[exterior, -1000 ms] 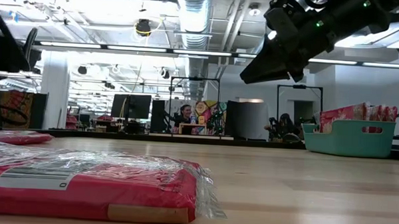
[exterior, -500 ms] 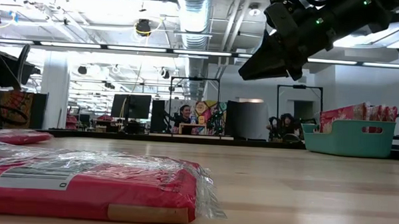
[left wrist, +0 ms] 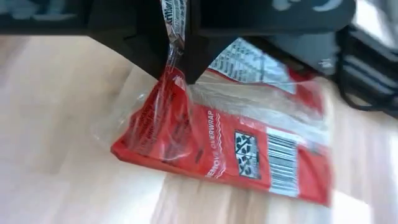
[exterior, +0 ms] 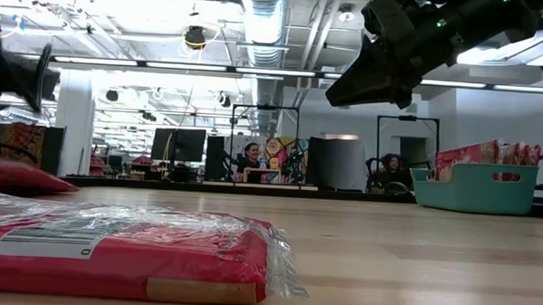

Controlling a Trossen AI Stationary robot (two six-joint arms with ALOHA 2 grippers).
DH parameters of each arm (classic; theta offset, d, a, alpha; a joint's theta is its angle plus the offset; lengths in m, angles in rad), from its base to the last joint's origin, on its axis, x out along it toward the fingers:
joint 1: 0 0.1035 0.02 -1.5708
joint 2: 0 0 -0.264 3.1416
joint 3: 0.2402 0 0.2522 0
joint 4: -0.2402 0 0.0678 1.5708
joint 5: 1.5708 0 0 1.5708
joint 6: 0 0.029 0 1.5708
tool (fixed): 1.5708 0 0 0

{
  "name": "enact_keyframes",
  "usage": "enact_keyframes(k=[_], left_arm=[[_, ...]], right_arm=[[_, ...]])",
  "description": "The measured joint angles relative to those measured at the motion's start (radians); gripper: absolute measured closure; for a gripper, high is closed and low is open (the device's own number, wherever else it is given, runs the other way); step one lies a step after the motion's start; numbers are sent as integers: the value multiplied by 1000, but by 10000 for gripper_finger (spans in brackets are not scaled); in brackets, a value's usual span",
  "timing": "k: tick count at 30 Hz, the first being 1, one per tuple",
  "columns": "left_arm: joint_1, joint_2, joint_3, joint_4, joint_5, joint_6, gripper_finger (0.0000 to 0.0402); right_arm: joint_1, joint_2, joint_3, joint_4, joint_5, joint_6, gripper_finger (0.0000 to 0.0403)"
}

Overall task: Sort popcorn bags into baskets
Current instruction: Put the popcorn bag into the green bin

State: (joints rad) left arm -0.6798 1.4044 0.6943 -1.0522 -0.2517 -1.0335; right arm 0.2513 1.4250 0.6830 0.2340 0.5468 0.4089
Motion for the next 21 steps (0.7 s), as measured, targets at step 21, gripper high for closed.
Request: enact_keyframes(k=[21], left_arm=[[8,-4,340,94,-335,449,401]], right_arm=[[68,0,0,314,-53,-342,284]])
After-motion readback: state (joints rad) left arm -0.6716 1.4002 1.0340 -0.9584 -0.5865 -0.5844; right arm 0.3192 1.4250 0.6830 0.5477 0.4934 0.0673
